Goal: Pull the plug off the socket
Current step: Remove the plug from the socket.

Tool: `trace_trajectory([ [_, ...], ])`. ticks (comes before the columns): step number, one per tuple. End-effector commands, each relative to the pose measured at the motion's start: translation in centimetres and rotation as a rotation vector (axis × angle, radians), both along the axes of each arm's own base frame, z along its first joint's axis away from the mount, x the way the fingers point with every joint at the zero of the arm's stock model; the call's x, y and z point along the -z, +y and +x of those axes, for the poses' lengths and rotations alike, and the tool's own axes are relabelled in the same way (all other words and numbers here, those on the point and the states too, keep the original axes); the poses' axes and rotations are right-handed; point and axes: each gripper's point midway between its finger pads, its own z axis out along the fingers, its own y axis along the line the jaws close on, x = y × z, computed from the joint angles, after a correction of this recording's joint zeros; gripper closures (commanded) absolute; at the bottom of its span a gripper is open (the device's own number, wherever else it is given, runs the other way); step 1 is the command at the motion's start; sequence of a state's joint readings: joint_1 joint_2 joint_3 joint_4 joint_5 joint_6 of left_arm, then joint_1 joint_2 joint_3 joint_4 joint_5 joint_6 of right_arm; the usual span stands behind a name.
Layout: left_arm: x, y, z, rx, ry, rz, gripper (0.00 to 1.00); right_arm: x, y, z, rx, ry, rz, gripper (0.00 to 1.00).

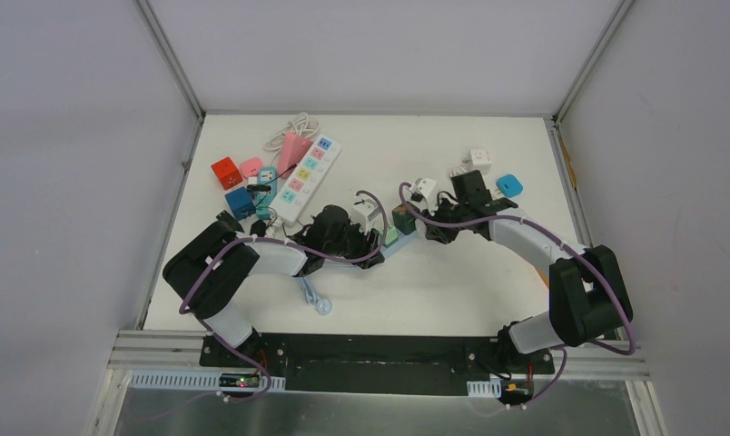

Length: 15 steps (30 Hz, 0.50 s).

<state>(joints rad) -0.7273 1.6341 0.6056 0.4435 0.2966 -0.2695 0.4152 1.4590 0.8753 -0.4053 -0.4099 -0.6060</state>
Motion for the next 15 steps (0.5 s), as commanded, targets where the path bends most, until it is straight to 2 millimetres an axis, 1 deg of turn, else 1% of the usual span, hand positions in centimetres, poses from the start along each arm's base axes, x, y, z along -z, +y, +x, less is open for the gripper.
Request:
trace_trajectory([
  [1, 3.8, 3.2, -0.1, -0.132, 0.091, 0.128, 1.00, 1.6, -1.5, -3.6, -0.025, 0.153, -0.031, 1.00],
  [4, 3.8, 3.4, 0.0, -0.140, 0.085, 0.136, 1.00, 1.5, -1.9, -3.3, -0.002, 0.153, -0.026, 1.00],
  [10, 3.8, 3.6, 0.2, -0.153, 0.079, 0.142, 1.00, 1.6, -2.1, -3.2, 0.005, 0.150, -0.031, 1.00],
  [15, 3.7, 4.0, 0.5, -0.185, 0.071, 0.151, 1.00, 2.3, -0.9, -4.9, -0.082, 0.144, -0.062, 1.00],
])
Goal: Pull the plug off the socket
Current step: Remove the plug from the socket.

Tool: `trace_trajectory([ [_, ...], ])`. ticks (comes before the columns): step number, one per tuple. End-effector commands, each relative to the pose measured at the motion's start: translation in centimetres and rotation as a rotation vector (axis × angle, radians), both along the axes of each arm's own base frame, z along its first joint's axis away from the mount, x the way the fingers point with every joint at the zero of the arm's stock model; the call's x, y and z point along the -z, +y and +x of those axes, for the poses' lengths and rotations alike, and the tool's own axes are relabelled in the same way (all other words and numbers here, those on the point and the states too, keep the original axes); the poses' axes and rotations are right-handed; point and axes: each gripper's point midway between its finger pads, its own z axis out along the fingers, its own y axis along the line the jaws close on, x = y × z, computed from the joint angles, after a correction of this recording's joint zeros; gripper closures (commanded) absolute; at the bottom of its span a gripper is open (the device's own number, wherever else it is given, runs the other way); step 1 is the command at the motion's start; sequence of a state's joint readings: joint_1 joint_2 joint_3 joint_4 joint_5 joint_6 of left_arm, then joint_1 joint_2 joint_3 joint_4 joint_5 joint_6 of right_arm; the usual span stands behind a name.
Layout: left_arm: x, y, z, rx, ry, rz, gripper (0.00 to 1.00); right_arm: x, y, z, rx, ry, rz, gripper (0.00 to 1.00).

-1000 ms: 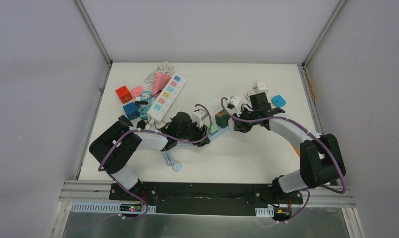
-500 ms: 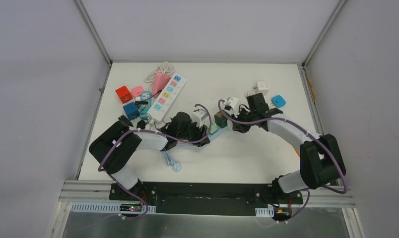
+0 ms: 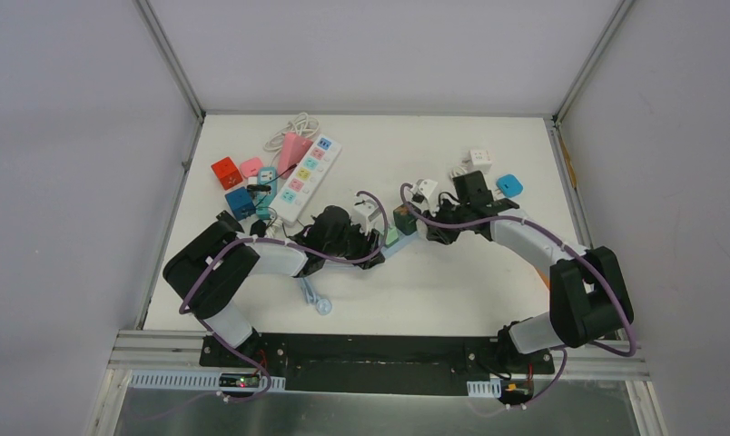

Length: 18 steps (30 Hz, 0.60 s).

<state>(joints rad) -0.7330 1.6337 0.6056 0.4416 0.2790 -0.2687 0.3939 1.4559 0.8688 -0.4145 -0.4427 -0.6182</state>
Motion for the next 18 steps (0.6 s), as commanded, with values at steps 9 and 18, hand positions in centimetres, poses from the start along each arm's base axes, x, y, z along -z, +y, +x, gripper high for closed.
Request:
trace_trajectory([
  [9, 3.2, 4.8, 1.2, -0.234, 0.040, 0.173, 1.00, 2.1, -2.2, -1.5, 0.115, 0.085, -0.118, 1.00],
  [18, 2.6, 5.4, 2.9, -0.318, -0.001, 0.191, 1.00, 2.9, -2.4, -1.6, 0.103, 0.080, -0.134, 1.00],
])
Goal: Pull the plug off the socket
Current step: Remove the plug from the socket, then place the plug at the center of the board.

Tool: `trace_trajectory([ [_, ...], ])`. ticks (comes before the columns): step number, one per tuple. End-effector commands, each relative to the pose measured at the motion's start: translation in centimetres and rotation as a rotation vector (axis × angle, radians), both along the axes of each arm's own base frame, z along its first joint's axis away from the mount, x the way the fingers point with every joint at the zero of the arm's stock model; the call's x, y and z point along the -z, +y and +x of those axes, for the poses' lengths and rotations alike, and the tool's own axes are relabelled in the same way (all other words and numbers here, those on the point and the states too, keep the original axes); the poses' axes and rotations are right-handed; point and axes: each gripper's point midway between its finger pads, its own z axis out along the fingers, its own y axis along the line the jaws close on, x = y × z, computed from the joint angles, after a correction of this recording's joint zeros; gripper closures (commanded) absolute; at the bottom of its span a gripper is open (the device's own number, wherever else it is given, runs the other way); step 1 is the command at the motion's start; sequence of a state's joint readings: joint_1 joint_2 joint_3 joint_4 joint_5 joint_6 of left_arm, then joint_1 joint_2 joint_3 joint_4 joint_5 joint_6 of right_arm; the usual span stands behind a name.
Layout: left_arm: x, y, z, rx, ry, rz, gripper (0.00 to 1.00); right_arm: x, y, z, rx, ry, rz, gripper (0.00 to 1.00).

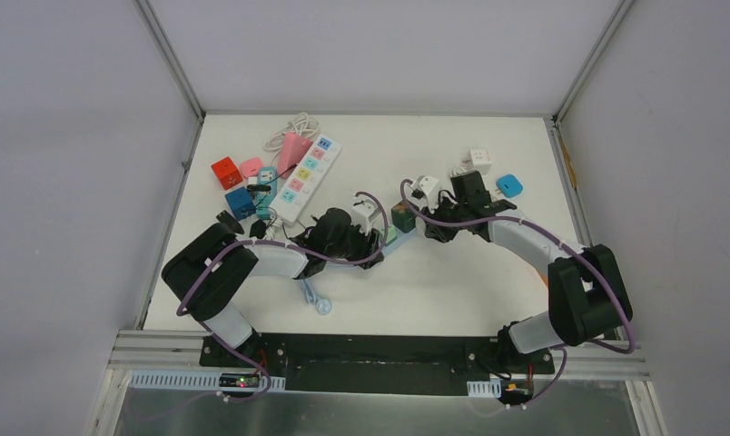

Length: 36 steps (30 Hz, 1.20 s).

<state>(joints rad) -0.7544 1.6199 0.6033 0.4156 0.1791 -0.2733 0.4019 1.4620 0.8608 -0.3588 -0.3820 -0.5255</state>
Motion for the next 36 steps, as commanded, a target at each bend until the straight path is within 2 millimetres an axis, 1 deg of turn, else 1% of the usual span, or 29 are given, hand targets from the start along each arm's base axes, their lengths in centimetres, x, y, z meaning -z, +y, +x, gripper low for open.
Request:
trace_trajectory([
  [1, 2.3, 4.7, 2.6, -0.256, 0.016, 0.144, 1.00, 3.0, -2.5, -2.4, 0.003, 0.082, -0.153, 1.00],
  [2, 2.2, 4.7, 2.7, -0.259, 0.013, 0.144, 1.00, 3.2, -2.9, -2.2, 0.011, 0.072, -0.184, 1.00],
  [4, 2.2, 4.7, 2.9, -0.270, 0.010, 0.147, 1.00, 3.1, -2.7, -2.4, -0.004, 0.089, -0.176, 1.00],
  [7, 2.4, 4.8, 3.1, -0.278, 0.010, 0.156, 1.00, 2.0, -0.7, -4.9, -0.114, 0.155, -0.046, 1.00],
  [8, 2.4, 4.8, 3.2, -0.279, 0.009, 0.156, 1.00, 1.7, -0.5, -5.3, -0.131, 0.152, -0.025, 1.00],
  [10, 2.5, 4.8, 3.3, -0.280, 0.009, 0.161, 1.00, 1.4, -0.7, -5.0, -0.124, 0.133, -0.020, 1.00],
  [14, 2.7, 4.8, 3.5, -0.286, 0.009, 0.168, 1.00, 1.6, -2.0, -3.3, -0.020, 0.123, -0.061, 1.00],
  [17, 2.8, 4.8, 3.8, -0.300, 0.007, 0.172, 1.00, 1.7, -4.1, -0.2, 0.148, 0.038, -0.141, 1.00],
  [18, 2.9, 4.8, 3.9, -0.304, 0.008, 0.172, 1.00, 1.7, -4.5, 0.2, 0.173, 0.030, -0.146, 1.00],
  [21, 3.0, 4.7, 4.1, -0.313, 0.011, 0.175, 1.00, 1.7, -3.8, -0.3, 0.154, 0.044, -0.110, 1.00],
  [23, 3.1, 4.6, 4.3, -0.316, 0.011, 0.177, 1.00, 2.0, -3.4, -0.7, 0.126, 0.046, -0.115, 1.00],
  [27, 3.3, 4.9, 4.4, -0.327, 0.009, 0.186, 1.00, 2.6, -3.7, -0.7, 0.092, 0.022, -0.184, 1.00],
  [29, 3.4, 4.9, 4.4, -0.324, 0.009, 0.190, 1.00, 2.4, -3.4, -1.0, 0.080, 0.034, -0.170, 1.00],
  [32, 3.6, 4.7, 4.3, -0.303, 0.003, 0.196, 1.00, 1.3, -2.5, -1.5, 0.045, 0.047, -0.104, 1.00],
  [36, 3.7, 4.6, 4.2, -0.274, -0.001, 0.207, 1.00, -1.1, -3.1, -1.6, 0.053, 0.077, -0.003, 1.00],
])
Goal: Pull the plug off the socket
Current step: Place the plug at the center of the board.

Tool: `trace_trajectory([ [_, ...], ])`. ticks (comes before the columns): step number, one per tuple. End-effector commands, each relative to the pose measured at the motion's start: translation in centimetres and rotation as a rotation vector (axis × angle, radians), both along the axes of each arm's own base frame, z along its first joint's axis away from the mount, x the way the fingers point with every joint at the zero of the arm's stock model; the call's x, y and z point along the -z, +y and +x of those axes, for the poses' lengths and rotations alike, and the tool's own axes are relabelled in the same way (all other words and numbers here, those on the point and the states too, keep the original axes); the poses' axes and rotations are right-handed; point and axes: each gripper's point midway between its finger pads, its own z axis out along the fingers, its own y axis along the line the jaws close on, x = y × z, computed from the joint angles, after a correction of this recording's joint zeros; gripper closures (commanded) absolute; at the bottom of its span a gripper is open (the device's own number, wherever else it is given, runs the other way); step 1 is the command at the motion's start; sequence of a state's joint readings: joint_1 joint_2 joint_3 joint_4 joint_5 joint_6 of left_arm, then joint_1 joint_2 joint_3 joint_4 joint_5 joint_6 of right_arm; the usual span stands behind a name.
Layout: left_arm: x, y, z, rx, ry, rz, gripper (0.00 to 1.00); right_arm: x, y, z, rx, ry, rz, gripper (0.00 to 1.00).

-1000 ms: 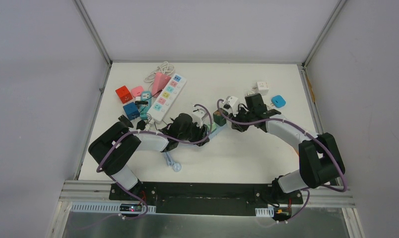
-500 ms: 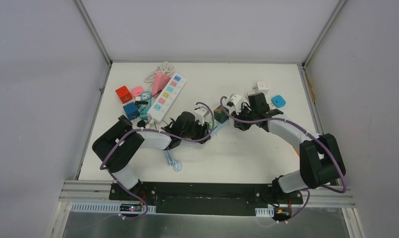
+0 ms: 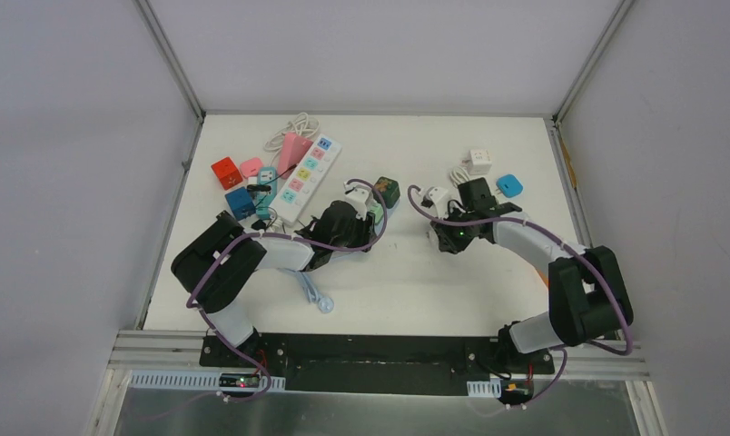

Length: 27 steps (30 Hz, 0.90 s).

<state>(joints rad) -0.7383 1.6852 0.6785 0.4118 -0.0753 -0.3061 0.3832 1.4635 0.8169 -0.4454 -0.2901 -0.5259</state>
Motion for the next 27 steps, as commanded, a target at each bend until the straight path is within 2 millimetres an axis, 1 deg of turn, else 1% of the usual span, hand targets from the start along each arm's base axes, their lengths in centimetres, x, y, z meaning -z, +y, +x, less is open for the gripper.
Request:
trace_trajectory([
  [1, 3.7, 2.4, -1.0, -0.023, 0.089, 0.128, 1.00, -4.3, -0.1, 0.4, -0.008, -0.011, 0.144, 1.00],
  [2, 3.8, 2.4, -1.0, -0.018, 0.095, 0.130, 0.98, -4.7, -0.2, 0.2, -0.014, -0.002, 0.166, 1.00],
  [5, 3.9, 2.4, -1.3, -0.018, 0.108, 0.132, 0.80, -5.6, -0.6, -0.1, -0.014, -0.001, 0.209, 1.00],
  [9, 4.0, 2.8, -1.4, -0.036, 0.113, 0.136, 0.55, -5.7, -1.0, 0.0, -0.003, 0.008, 0.215, 1.00],
  [13, 3.5, 3.1, -1.5, -0.044, 0.115, 0.136, 0.39, -5.6, -1.1, 0.0, 0.004, 0.017, 0.209, 1.00],
  [16, 2.8, 3.1, -1.7, -0.047, 0.108, 0.125, 0.31, -5.6, -1.2, 0.1, 0.007, 0.019, 0.210, 1.00],
  [19, 1.9, 3.1, -1.8, -0.045, 0.103, 0.110, 0.20, -5.7, -1.3, 0.0, 0.009, 0.023, 0.216, 1.00],
  [22, 1.0, 2.9, -2.1, -0.030, 0.101, 0.092, 0.15, -5.7, -1.3, -0.1, 0.008, 0.033, 0.225, 1.00],
  [27, -0.7, 3.0, -2.8, -0.007, 0.087, 0.068, 0.10, -5.9, -1.7, -0.6, -0.007, 0.081, 0.245, 1.00],
])
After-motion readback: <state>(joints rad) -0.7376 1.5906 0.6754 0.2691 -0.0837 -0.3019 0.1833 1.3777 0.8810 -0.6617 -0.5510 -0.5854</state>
